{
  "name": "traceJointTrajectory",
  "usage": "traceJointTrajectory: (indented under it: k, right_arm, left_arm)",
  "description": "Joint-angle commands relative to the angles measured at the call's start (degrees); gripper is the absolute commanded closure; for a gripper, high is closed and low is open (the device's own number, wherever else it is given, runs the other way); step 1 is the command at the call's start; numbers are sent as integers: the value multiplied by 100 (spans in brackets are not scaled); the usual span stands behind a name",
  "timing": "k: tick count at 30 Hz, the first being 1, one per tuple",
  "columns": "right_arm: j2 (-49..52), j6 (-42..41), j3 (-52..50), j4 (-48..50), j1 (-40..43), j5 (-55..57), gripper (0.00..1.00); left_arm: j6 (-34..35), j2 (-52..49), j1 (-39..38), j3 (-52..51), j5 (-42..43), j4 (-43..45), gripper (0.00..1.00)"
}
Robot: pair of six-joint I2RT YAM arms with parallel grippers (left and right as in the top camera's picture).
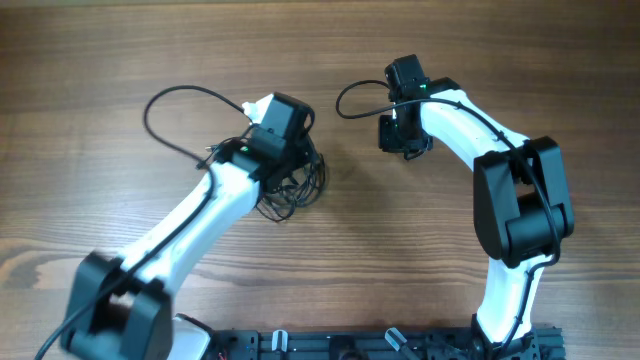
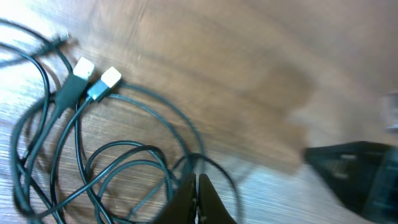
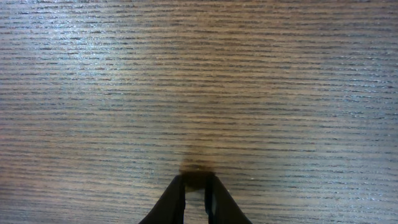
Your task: Untangle cables
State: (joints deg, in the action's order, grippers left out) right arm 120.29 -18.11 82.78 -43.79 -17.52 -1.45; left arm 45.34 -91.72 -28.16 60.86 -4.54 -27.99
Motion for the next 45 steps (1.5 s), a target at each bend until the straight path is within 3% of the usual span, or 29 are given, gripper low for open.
traceJointTrajectory:
  k: [1, 2, 5, 8, 9, 10, 11, 12, 18, 23, 25, 27, 28, 30, 33, 36, 39, 45]
  right_arm:
    - [369, -2, -4, 24, 17, -157, 86]
    - [369, -2, -4, 24, 17, -157, 86]
    - [369, 0, -4, 22, 17, -157, 85]
    - [369, 11, -4, 39, 17, -267, 74]
    - [369, 7, -4, 76, 17, -356, 71]
    - [369, 9, -4, 109, 17, -461, 50]
    - [369, 7, -4, 131, 17, -459, 42]
    - [369, 9, -4, 166, 17, -452, 42]
    - [369, -186, -4, 284, 24, -457, 72]
    - [369, -186, -4, 289, 24, -457, 76]
    - [369, -186, -4, 286, 24, -457, 76]
    - [369, -181, -4, 282, 24, -457, 76]
    - [369, -184, -4, 282, 24, -457, 76]
    - [367, -94, 20, 210, 24, -933, 85]
    - [297, 1038, 363, -229, 76, -3049, 82]
    - [85, 1281, 509, -382, 90, -3899, 70]
    - [-70, 1462, 509, -522, 63, -4371, 51]
    - [-72, 1491, 485, -688, -44, -5136, 50]
  left_arm:
    - [-11, 999, 146, 28, -94, -11, 93]
    - [-11, 1064, 144, 28, -92, -13, 89]
    - [-7, 1132, 94, 28, -87, -197, 58]
    - [15, 957, -83, 13, -87, -688, 31]
    - [15, 883, -155, 13, -90, -785, 29]
    - [11, 763, -251, 11, -94, -868, 32]
    - [9, 662, -326, 11, -94, -881, 52]
    - [9, 553, -382, 11, -94, -881, 64]
    - [11, -282, -501, 11, -155, -826, 85]
    - [11, -726, -501, 11, -157, -616, 73]
    - [11, -837, -501, 11, -157, -474, 58]
    - [11, -894, -501, 11, -166, -461, 57]
    - [9, -914, -501, 11, -221, -470, 58]
    - [7, -944, -501, 11, -636, -505, 76]
    - [-72, -944, -420, 13, -1255, -459, 90]
    - [-750, -944, -63, 13, -1241, -68, 93]
    - [-767, -944, 387, 13, -809, 245, 92]
    - [-815, -944, 1399, 13, 931, 507, 93]
